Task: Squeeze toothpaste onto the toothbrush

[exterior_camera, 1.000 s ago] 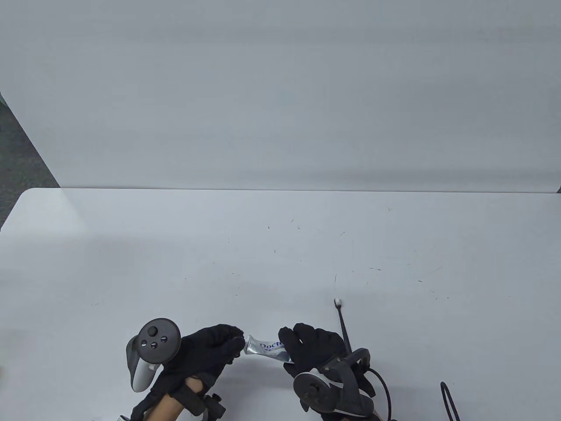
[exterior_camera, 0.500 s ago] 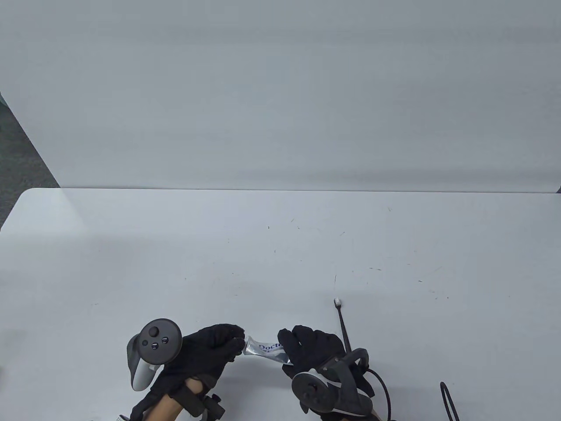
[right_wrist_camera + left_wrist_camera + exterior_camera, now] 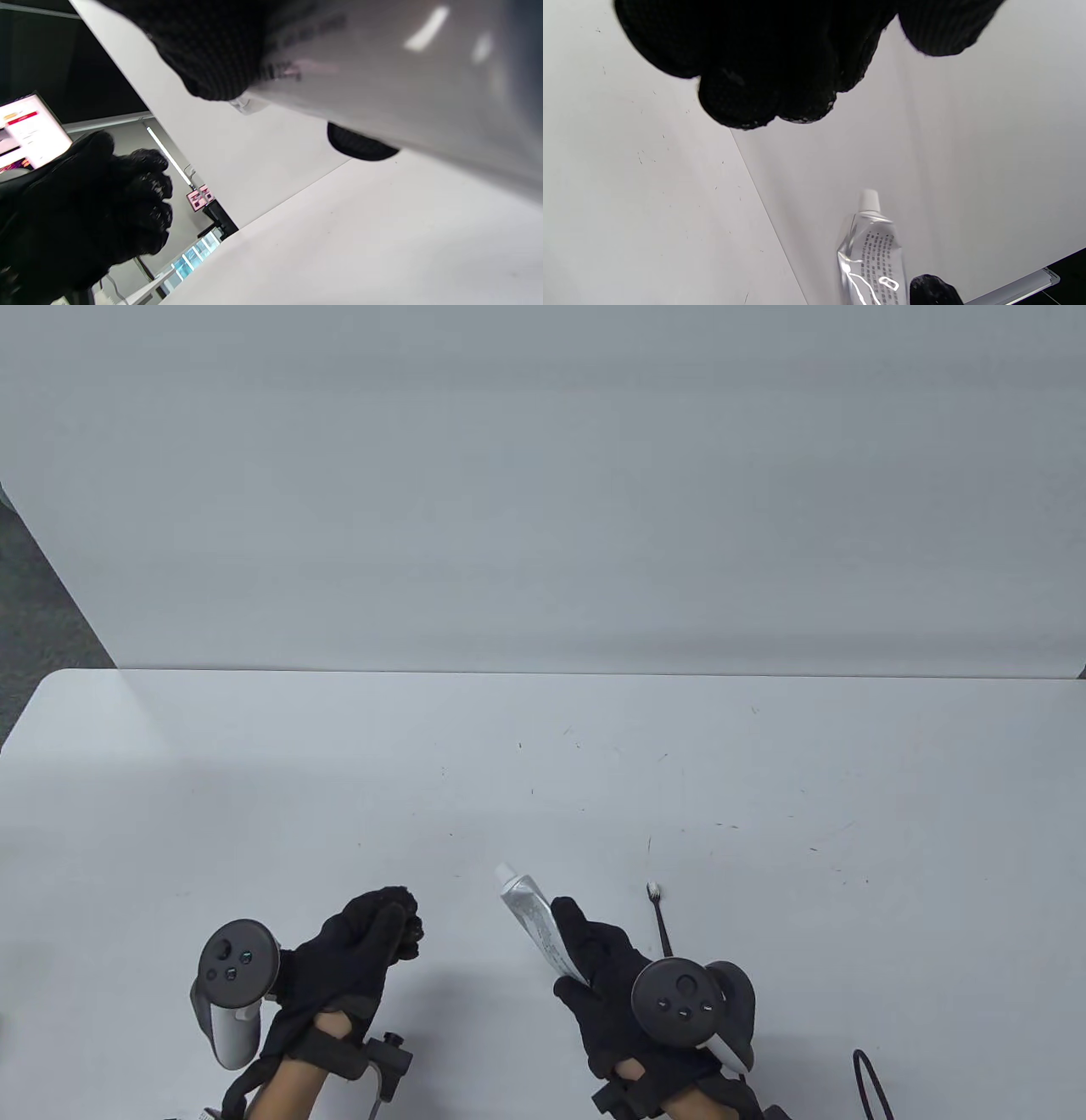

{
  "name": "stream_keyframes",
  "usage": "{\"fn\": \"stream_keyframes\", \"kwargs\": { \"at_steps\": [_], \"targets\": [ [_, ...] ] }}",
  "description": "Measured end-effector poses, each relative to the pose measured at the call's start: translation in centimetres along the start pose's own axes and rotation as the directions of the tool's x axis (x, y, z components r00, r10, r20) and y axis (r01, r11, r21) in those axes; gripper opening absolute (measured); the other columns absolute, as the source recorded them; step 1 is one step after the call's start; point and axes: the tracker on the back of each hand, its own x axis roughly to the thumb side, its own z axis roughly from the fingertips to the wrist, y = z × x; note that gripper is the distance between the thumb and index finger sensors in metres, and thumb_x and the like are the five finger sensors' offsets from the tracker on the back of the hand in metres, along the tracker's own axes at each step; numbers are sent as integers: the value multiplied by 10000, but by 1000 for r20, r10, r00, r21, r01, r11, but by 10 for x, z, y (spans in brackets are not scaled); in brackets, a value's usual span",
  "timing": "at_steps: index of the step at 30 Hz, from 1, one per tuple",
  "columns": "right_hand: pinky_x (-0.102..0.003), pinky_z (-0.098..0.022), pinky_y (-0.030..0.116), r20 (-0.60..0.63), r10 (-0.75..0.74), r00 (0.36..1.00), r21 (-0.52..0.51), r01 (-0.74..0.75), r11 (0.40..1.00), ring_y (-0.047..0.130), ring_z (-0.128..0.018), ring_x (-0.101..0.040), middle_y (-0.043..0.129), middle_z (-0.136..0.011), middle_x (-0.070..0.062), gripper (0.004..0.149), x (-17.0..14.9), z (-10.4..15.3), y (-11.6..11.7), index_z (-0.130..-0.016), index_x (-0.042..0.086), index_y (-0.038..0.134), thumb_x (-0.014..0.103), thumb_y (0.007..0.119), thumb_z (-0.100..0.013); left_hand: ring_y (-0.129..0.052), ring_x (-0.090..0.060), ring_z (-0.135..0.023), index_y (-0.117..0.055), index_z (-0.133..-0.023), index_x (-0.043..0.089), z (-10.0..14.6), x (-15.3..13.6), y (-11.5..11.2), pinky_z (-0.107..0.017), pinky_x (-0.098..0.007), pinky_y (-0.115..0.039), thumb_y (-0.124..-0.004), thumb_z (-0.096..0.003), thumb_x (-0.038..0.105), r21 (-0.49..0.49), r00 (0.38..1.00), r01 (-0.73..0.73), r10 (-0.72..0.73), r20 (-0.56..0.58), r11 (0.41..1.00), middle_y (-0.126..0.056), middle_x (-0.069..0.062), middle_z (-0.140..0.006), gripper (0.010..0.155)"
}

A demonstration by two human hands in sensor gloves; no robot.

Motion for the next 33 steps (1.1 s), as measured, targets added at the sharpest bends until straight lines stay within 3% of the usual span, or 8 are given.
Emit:
{"fn": "stream_keyframes", "kwargs": {
  "at_steps": [5,11,17,22,24,28,33],
  "targets": [
    [-586,-234,874,-231,88,969,121,-61,991,925,-507,-592,768,-867,-215,564,-14,-25,28,-944,320,623,240,807,-416,-979,-365,-624,-792,-899,195,-1,-2,5,-509,-590,-782,-738,-467,518,6,1000,-11,11,-10,1000,-942,-124,-780,542],
    [-544,-220,861,-436,197,878,251,-92,964,902,-511,-561,748,-857,-219,579,-27,-47,72,-974,255,597,271,776,-424,-980,-370,-625,-797,-898,193,-1,-2,7,-509,-593,-783,-742,-465,517,3,1000,-22,22,-18,1000,-946,-126,-779,544],
    [-542,-255,838,-389,379,840,311,-267,912,871,-538,-557,727,-848,-232,584,-22,-58,93,-974,244,563,260,764,-426,-983,-366,-625,-801,-895,195,-1,-2,15,-509,-590,-786,-741,-469,517,25,999,-43,44,-14,999,-948,-125,-777,538],
    [-446,-248,882,-308,575,757,423,-433,796,961,-486,-378,793,-806,-120,589,-15,-62,101,-967,135,579,260,769,-424,-984,-366,-624,-803,-894,197,-2,-3,19,-509,-589,-786,-742,-469,519,27,997,-69,70,-13,997,-949,-123,-778,536],
    [-459,-263,874,-321,559,765,422,-412,807,957,-494,-379,782,-808,-167,596,-15,-64,100,-970,128,590,250,785,-420,-983,-366,-625,-804,-893,197,-2,-3,19,-509,-590,-786,-743,-470,518,25,997,-70,70,-12,997,-949,-123,-778,535],
    [-470,-299,858,-340,569,748,469,-389,792,938,-533,-366,739,-848,-169,598,-18,-65,96,-982,125,579,276,764,-434,-984,-368,-624,-808,-891,195,-2,-4,19,-508,-592,-785,-744,-467,517,27,998,-67,67,-16,997,-951,-126,-776,536],
    [-476,-302,857,-346,549,761,457,-374,807,951,-529,-334,768,-839,-141,589,-20,-63,87,-980,129,614,279,766,-431,-982,-372,-625,-809,-890,193,-3,-5,20,-509,-594,-783,-745,-467,515,29,998,-60,61,-31,998,-951,-129,-777,535]
  ]
}}
